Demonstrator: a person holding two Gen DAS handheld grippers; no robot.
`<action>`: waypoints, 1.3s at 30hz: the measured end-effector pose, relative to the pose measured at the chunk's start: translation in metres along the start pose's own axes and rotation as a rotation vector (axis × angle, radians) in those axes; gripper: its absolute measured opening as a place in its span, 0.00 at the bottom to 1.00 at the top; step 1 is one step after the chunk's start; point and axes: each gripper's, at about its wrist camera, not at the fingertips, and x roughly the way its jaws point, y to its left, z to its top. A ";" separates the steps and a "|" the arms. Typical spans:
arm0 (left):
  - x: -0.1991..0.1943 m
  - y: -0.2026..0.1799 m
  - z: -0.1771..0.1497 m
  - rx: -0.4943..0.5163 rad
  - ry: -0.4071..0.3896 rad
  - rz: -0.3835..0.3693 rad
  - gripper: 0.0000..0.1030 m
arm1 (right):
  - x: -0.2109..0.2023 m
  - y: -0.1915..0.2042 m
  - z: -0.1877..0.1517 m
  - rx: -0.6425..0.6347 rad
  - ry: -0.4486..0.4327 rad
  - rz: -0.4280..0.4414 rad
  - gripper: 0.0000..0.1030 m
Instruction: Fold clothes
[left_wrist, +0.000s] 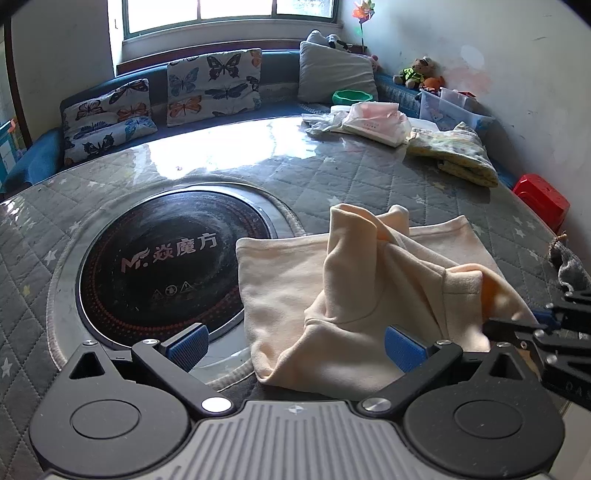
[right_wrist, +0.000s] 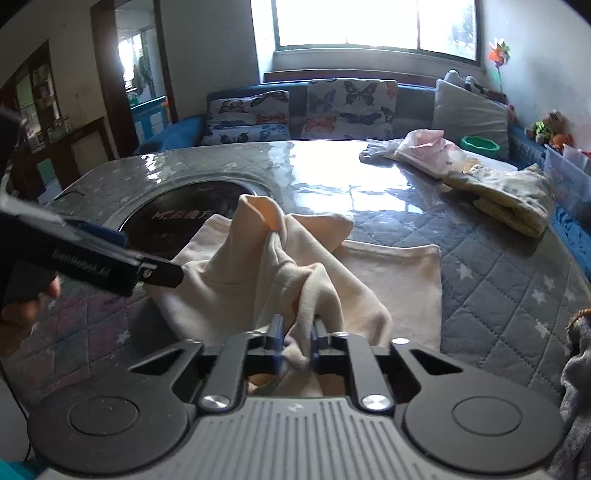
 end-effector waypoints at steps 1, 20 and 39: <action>0.000 0.001 0.001 -0.002 -0.002 0.000 1.00 | -0.003 0.001 -0.001 -0.006 -0.003 0.010 0.09; 0.011 -0.024 0.047 0.073 -0.064 -0.071 0.89 | -0.033 0.039 -0.035 -0.293 0.044 0.234 0.09; 0.017 0.002 0.036 -0.002 -0.055 -0.167 0.05 | -0.042 0.022 -0.035 -0.195 0.025 0.221 0.17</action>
